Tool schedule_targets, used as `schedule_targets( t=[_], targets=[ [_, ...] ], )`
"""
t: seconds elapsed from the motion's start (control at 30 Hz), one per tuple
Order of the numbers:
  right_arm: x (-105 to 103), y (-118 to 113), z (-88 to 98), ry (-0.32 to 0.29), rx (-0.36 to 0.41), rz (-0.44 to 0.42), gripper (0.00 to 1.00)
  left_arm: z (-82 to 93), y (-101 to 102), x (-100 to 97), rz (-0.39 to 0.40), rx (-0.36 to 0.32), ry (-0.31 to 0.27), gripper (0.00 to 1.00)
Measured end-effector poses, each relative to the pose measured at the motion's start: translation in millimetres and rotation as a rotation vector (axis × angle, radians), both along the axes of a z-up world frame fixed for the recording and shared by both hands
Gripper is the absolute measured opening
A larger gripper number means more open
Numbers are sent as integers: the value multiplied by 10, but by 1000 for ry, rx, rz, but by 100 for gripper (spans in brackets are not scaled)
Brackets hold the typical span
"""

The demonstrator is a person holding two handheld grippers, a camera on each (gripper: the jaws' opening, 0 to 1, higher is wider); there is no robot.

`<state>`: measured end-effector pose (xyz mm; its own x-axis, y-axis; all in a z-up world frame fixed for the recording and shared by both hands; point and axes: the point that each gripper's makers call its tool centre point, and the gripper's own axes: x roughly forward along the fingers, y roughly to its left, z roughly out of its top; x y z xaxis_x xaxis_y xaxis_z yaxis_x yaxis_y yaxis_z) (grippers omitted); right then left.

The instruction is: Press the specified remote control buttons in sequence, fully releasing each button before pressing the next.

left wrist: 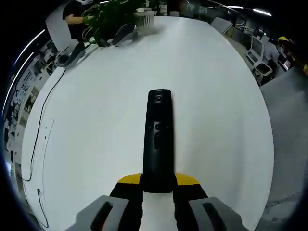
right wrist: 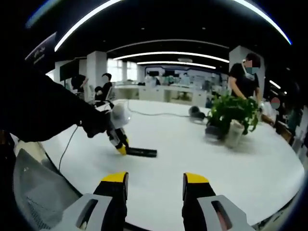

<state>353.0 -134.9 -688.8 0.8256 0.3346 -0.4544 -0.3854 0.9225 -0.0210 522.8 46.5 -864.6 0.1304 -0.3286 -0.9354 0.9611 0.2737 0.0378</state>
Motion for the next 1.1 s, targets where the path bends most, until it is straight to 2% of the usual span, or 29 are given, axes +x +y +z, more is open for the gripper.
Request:
schedule_targets(
  t=[0.27, 0.37, 0.57, 0.9, 1.1],
  targets=[
    [-24, 48, 22, -5, 17, 18, 37, 1, -16, -373, 8, 9, 5, 23],
    [-28, 63, 21, -2, 20, 23, 35, -9, 4, -450, 1, 14, 6, 23],
    [-47, 67, -24, 24, 21, 28, 21, -24, 27, -678, 9, 1, 11, 23],
    [-86, 103, -2, 53, 94, 38, 14, -35, 13, -1093, 3, -10, 8, 23],
    [-96, 75, -36, 60, 68, 31, 4, -33, 5, -1320, 5, 14, 15, 23]
  ],
)
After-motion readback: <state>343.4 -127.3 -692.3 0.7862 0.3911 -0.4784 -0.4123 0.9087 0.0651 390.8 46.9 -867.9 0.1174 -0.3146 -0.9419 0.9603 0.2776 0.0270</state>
